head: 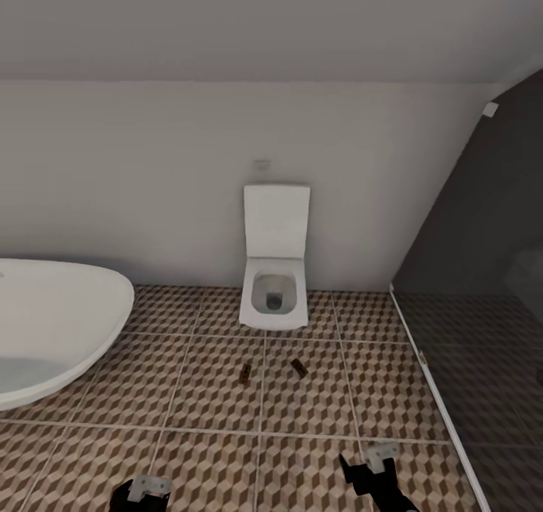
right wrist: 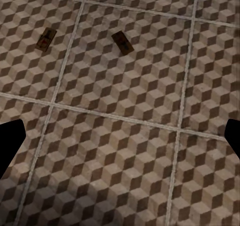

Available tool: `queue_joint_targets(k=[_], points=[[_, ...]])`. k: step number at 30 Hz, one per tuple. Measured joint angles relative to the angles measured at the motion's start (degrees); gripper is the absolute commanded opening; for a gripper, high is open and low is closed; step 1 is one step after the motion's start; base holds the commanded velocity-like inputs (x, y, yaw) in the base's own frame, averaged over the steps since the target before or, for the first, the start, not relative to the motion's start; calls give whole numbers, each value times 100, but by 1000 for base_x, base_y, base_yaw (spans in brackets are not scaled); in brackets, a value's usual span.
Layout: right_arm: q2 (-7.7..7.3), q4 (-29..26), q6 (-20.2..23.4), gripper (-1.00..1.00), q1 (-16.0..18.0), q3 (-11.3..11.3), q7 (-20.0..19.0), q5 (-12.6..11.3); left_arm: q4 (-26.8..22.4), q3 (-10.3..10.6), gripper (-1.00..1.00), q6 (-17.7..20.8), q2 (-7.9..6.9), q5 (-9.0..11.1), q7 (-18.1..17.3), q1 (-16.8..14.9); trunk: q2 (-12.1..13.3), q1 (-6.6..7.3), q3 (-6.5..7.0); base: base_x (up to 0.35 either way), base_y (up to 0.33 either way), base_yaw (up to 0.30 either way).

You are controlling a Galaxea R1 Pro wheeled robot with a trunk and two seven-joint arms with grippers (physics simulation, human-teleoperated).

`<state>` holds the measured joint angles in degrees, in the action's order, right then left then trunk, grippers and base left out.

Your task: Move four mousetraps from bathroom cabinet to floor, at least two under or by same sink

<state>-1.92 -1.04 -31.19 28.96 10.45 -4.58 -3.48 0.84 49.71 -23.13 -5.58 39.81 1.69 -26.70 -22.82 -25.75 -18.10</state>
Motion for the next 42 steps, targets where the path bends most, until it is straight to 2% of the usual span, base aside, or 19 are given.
queue_joint_targets(k=[10,22,42], points=[[0,0,0,100,-1,0,3,0,97,3,100,-1,104,8,2,1,0,0,64,0,0,-193],[0,0,0,100,-1,0,11,0,123,4,100,-1,128,12,2,2,0,0,142,0,0,-188],[0,1,5,100,0,0,15,0,124,4,100,7,133,13,5,3,0,0,177,0,0,-23]])
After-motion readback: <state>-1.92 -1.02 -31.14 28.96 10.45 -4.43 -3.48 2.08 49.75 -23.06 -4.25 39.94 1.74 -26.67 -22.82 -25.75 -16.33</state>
